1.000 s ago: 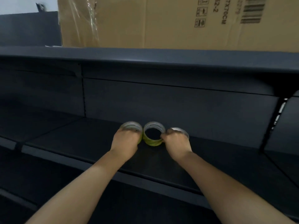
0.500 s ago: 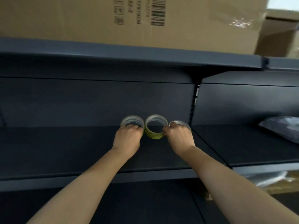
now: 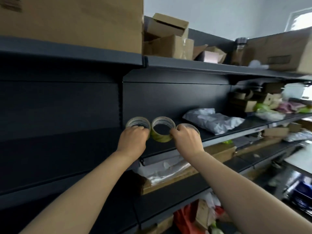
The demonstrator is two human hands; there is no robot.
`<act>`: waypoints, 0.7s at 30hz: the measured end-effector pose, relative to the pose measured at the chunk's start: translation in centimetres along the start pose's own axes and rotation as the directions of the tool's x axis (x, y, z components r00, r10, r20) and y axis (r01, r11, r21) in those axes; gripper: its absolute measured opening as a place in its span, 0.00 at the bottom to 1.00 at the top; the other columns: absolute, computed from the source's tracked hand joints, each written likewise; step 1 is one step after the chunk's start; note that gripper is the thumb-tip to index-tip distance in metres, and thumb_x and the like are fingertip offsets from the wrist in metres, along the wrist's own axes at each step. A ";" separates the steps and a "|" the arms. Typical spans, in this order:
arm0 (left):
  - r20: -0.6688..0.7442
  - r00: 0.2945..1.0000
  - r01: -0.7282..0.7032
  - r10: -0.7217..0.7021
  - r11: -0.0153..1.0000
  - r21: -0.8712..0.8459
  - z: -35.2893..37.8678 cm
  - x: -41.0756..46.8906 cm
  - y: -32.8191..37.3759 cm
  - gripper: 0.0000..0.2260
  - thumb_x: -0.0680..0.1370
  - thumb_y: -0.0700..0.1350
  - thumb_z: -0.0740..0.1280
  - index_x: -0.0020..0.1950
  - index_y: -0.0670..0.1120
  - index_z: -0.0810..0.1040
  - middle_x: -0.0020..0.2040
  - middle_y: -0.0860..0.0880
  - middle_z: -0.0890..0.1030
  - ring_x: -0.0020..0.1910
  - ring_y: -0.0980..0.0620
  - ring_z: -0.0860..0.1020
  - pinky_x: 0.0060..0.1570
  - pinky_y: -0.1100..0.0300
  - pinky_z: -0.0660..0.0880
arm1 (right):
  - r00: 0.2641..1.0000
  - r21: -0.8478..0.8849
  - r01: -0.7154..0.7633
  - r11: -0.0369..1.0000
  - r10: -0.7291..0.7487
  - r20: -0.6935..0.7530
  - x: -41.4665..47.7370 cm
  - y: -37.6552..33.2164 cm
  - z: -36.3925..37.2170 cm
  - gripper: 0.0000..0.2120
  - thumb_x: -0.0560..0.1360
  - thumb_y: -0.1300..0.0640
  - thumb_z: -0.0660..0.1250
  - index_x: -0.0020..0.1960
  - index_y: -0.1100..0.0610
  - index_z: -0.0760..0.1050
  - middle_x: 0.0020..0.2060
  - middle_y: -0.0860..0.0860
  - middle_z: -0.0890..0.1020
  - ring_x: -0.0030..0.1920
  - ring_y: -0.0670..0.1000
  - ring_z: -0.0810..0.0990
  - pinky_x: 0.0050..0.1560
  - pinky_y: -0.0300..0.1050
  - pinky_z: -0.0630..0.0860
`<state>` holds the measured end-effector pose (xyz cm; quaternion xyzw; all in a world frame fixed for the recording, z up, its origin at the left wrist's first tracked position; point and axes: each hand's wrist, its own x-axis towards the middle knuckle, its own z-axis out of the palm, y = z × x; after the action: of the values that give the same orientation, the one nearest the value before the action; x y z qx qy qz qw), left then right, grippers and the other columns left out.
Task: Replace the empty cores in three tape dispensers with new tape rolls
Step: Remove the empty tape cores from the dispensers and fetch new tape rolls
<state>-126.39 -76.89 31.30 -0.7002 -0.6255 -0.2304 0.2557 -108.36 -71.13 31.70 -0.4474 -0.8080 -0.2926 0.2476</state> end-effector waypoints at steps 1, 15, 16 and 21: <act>0.003 1.000 -0.009 0.009 1.000 -0.022 0.6 0.7 2.0 0.12 0.72 0.31 0.61 0.37 0.48 0.68 0.41 0.48 0.78 0.43 0.47 0.76 0.36 0.58 0.61 | 1.000 -0.020 -0.015 1.000 0.015 0.016 -1.0 2.0 -0.2 0.13 0.52 0.67 0.78 0.32 0.57 0.79 0.25 0.55 0.75 0.20 0.57 0.74 0.24 0.40 0.57; -0.064 0.974 -0.225 0.215 0.941 -0.253 6.6 7.3 25.3 0.07 0.76 0.38 0.61 0.44 0.46 0.79 0.44 0.48 0.81 0.44 0.47 0.78 0.37 0.59 0.65 | 0.941 -0.116 -0.267 0.957 0.285 0.184 -13.5 23.9 -0.6 0.04 0.73 0.61 0.68 0.48 0.57 0.77 0.40 0.56 0.78 0.38 0.59 0.79 0.32 0.48 0.70; -0.069 0.972 -0.237 0.226 0.931 -0.278 6.9 7.9 26.6 0.08 0.76 0.37 0.60 0.45 0.45 0.78 0.45 0.48 0.81 0.45 0.47 0.78 0.38 0.60 0.65 | 0.933 -0.111 -0.288 0.951 0.304 0.191 -14.2 25.1 -0.6 0.04 0.74 0.60 0.66 0.49 0.56 0.77 0.41 0.55 0.78 0.40 0.59 0.79 0.34 0.48 0.72; -0.054 0.955 -0.292 0.292 0.890 -0.350 8.7 10.6 32.4 0.08 0.77 0.40 0.60 0.43 0.44 0.78 0.45 0.47 0.81 0.46 0.46 0.77 0.38 0.60 0.62 | 0.872 -0.104 -0.419 0.902 0.431 0.230 -16.8 30.5 0.0 0.08 0.76 0.58 0.65 0.54 0.52 0.78 0.44 0.53 0.78 0.44 0.58 0.80 0.38 0.48 0.74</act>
<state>-92.98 -66.06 29.23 -0.8207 -0.4613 -0.2981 0.1573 -73.92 -67.81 28.28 -0.6531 -0.7068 -0.1931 0.1916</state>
